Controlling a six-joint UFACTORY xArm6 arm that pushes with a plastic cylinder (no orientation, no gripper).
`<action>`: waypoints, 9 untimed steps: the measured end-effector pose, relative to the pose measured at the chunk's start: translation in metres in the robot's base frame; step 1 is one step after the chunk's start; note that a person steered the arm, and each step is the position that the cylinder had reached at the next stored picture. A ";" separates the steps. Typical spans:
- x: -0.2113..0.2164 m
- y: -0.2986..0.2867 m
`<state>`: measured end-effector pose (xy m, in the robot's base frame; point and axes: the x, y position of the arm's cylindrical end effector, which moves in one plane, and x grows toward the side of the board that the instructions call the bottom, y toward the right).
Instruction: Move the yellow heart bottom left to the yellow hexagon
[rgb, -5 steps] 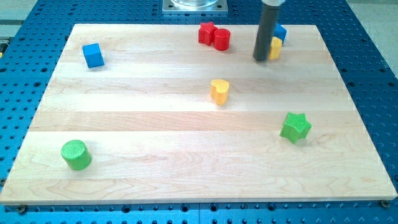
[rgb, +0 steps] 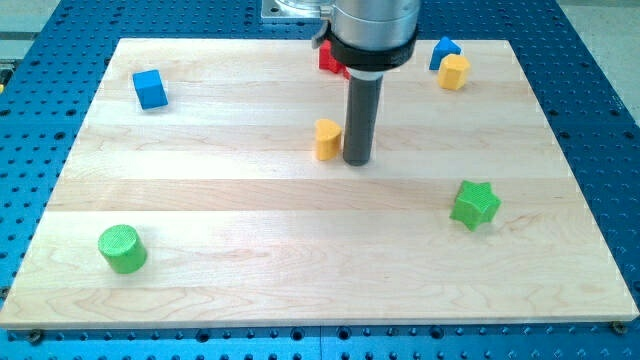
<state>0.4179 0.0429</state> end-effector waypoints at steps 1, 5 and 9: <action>0.032 -0.042; 0.018 -0.048; -0.074 0.088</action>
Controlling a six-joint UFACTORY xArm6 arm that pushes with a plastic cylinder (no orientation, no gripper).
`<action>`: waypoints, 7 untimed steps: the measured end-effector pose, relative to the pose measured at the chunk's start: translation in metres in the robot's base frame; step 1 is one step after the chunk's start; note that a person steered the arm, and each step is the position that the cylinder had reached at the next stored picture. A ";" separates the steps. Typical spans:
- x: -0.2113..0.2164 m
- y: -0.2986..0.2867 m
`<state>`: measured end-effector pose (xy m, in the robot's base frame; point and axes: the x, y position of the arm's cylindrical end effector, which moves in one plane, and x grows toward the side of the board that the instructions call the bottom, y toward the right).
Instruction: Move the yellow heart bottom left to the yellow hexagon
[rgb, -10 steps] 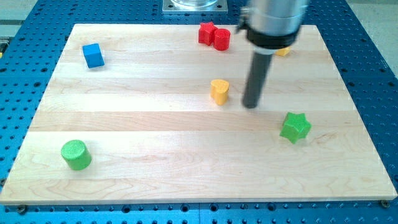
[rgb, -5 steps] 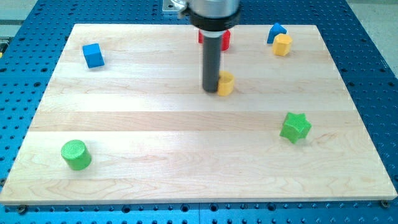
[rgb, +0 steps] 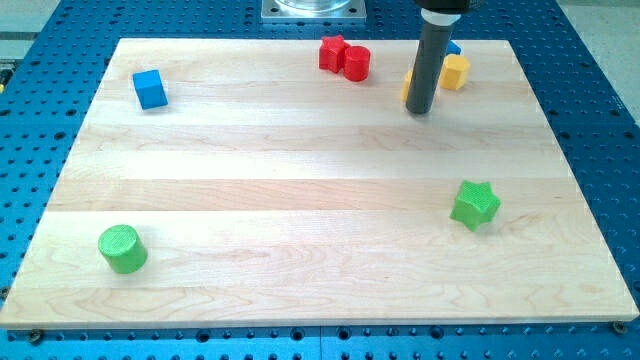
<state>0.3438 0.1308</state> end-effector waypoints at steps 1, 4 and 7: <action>-0.016 -0.037; 0.017 -0.155; 0.040 -0.435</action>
